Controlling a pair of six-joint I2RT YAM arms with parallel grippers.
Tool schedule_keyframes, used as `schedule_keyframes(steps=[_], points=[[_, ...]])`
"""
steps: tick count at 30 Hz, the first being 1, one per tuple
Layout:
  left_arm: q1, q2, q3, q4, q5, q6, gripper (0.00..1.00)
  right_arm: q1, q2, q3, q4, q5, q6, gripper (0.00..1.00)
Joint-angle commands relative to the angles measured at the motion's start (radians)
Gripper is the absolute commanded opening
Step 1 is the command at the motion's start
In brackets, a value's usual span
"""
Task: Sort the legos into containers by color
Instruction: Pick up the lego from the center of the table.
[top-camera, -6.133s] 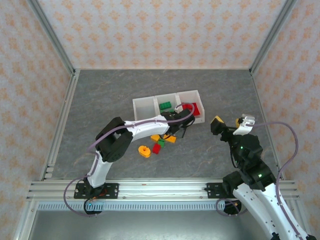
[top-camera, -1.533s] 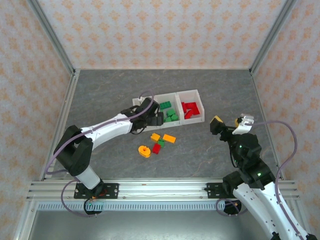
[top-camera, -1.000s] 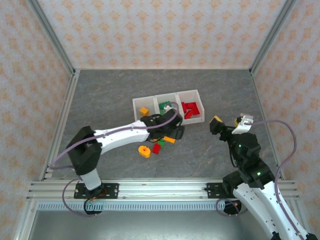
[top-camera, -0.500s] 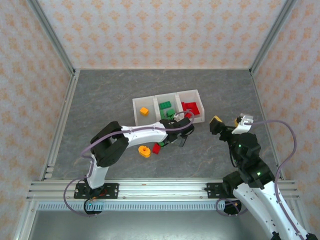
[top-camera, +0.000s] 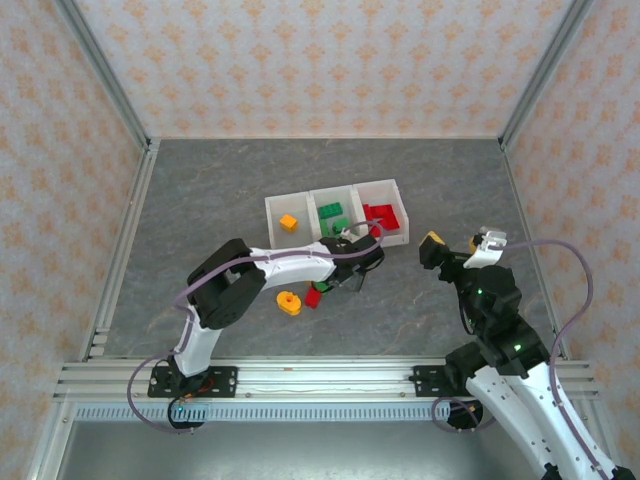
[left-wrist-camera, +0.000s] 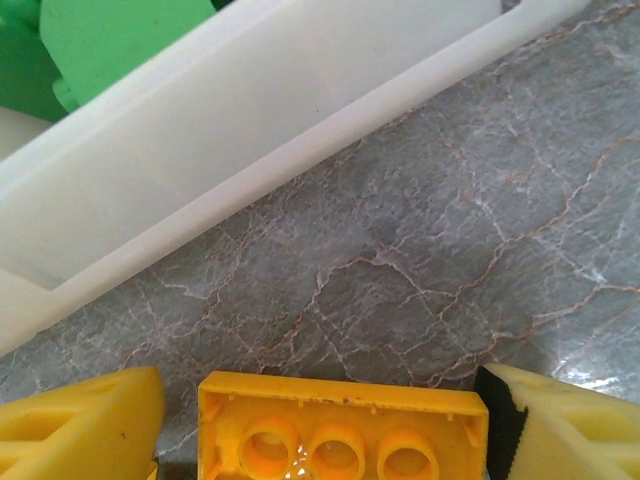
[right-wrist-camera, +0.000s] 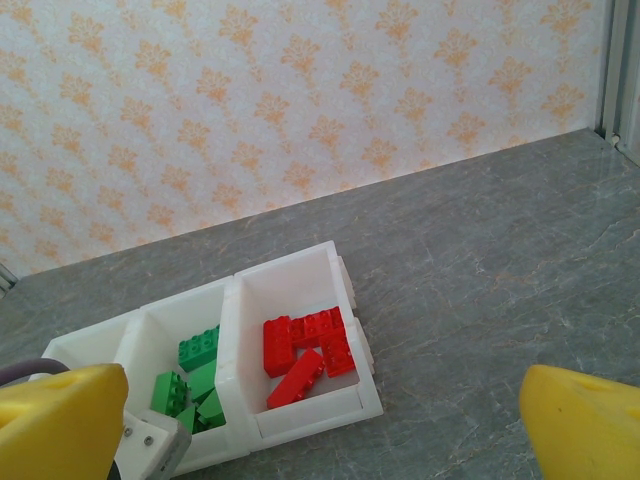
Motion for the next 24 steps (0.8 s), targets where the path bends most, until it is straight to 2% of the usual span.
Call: schedule_keyframes(steps=[1, 19, 24], points=[[0.024, -0.02, -0.042, -0.013, -0.009, -0.027, 0.79, -0.001, 0.002, -0.008, 0.018, -0.003, 0.013, 1.0], [0.022, 0.006, -0.059, 0.052, 0.085, -0.028, 0.61, -0.001, 0.009, -0.009, 0.018, -0.002, 0.015, 1.0], [0.022, -0.002, -0.064, 0.065, 0.078, -0.061, 0.56, -0.001, 0.011, -0.009, 0.019, -0.002, 0.014, 1.0]])
